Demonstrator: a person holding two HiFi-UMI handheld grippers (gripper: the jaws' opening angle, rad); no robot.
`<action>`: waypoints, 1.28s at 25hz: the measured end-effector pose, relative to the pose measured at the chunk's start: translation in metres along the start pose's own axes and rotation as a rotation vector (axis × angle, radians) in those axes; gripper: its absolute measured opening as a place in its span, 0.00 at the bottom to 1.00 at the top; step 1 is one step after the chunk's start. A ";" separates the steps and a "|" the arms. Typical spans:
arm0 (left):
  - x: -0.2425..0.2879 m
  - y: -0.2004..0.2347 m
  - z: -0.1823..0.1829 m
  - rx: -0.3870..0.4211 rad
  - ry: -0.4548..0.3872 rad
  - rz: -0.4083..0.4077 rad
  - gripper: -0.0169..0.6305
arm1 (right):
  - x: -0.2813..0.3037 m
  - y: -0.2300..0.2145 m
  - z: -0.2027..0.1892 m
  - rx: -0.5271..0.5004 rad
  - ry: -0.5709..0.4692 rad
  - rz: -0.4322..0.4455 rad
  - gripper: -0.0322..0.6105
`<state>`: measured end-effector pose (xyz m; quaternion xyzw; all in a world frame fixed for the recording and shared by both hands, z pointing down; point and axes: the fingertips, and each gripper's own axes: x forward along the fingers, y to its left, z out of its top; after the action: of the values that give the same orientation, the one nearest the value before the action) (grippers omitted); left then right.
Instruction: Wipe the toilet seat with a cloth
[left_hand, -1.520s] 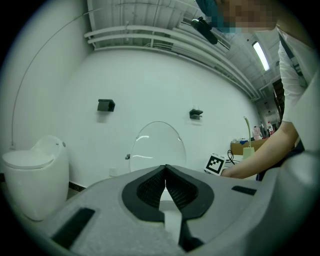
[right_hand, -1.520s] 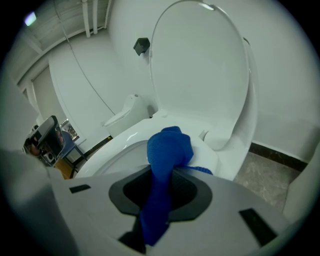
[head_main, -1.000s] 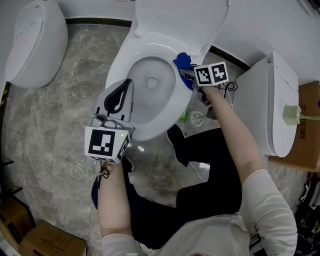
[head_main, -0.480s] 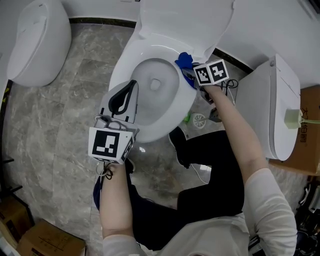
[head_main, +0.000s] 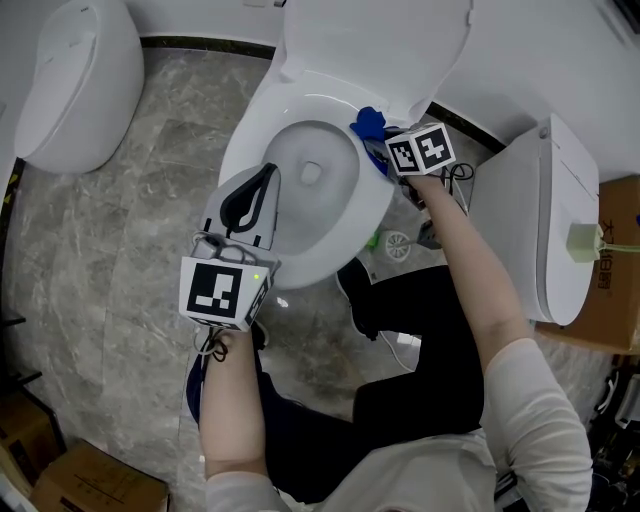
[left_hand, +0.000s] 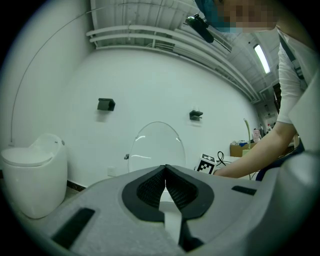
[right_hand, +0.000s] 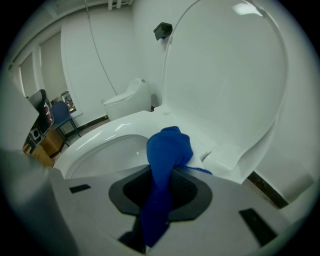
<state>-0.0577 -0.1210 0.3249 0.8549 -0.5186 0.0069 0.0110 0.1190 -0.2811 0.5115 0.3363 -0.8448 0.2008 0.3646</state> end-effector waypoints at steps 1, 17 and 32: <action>0.000 0.001 0.001 -0.002 -0.002 0.002 0.04 | 0.001 0.000 0.001 -0.010 0.001 0.000 0.18; 0.001 0.002 0.002 -0.022 -0.012 0.003 0.04 | 0.009 -0.005 0.011 -0.088 0.022 -0.027 0.18; 0.002 0.001 0.003 -0.042 -0.015 0.003 0.04 | 0.027 -0.007 0.033 -0.130 0.039 -0.071 0.18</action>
<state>-0.0576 -0.1232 0.3223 0.8537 -0.5200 -0.0102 0.0250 0.0948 -0.3167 0.5109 0.3379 -0.8363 0.1389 0.4088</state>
